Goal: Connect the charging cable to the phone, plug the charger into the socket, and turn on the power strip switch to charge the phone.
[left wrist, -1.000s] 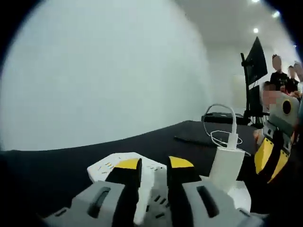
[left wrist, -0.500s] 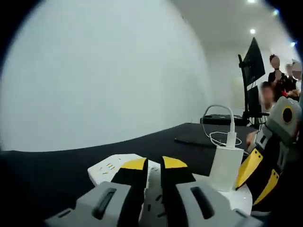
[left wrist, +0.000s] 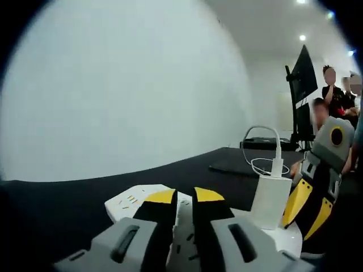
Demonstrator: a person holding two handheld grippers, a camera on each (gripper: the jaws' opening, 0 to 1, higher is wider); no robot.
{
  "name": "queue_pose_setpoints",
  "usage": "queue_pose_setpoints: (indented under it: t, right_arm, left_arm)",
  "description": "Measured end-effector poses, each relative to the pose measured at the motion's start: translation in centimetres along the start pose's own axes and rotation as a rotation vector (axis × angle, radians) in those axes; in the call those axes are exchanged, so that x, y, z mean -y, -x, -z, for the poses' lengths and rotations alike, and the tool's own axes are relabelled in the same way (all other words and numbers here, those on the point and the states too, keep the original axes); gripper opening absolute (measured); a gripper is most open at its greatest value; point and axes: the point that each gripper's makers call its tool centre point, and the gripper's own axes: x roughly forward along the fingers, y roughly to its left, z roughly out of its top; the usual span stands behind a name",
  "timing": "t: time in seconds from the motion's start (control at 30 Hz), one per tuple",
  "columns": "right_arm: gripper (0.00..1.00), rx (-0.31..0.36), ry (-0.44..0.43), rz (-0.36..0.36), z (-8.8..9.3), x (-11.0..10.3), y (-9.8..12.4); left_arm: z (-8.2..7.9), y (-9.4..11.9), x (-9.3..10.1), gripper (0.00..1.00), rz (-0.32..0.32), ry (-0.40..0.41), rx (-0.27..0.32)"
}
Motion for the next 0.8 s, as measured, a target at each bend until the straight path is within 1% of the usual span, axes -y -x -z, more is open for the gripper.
queue_pose_setpoints:
  t: [0.2, 0.27, 0.3, 0.33, 0.37, 0.4, 0.43, 0.47, 0.53, 0.7, 0.8]
  right_arm:
    - [0.14, 0.002, -0.063, 0.002, -0.3, 0.0, 0.3]
    - [0.2, -0.006, -0.073, -0.003, -0.2, -0.4, 0.3]
    - [0.23, -0.008, -0.065, -0.008, -0.1, -0.7, 0.3]
    - [0.25, -0.009, -0.069, -0.015, -0.2, -0.8, 0.3]
    - [0.21, -0.01, -0.065, -0.013, -0.1, -0.6, 0.3]
    - [0.17, -0.007, 0.0, 0.026, 0.0, 0.3, 0.3]
    - [0.17, -0.003, -0.025, 0.002, 0.0, 0.0, 0.4]
    - [0.17, -0.002, -0.043, 0.004, 0.0, 0.1, 0.4]
    - [0.17, -0.006, 0.023, 0.011, -0.1, -0.1, 0.4]
    - [0.16, 0.006, 0.018, 0.002, 0.2, 0.4, 0.4]
    - [0.15, 0.013, -0.015, -0.012, 0.2, 0.3, 0.4]
  left_arm:
    - [0.0, -0.1, -0.2, 0.08, 0.001, 0.002, 0.0]
    - [0.0, 0.0, -0.2, 0.08, 0.002, 0.003, 0.0]
    - [0.0, 0.0, -0.2, 0.08, 0.001, 0.003, 0.0]
    - [0.0, 0.0, -0.2, 0.08, 0.001, 0.003, 0.0]
    - [0.0, 0.0, -0.2, 0.08, 0.002, 0.003, 0.0]
    - [0.0, 0.0, -0.1, 0.08, 0.003, 0.003, 0.0]
    - [0.0, 0.0, -0.1, 0.08, 0.002, 0.003, 0.0]
    - [0.0, 0.0, -0.1, 0.08, 0.002, 0.003, 0.0]
    - [0.0, 0.0, 0.0, 0.08, 0.003, 0.003, 0.001]
    - [0.0, 0.0, -0.1, 0.08, 0.004, 0.003, 0.0]
    - [0.0, 0.0, -0.1, 0.08, 0.004, 0.003, 0.0]
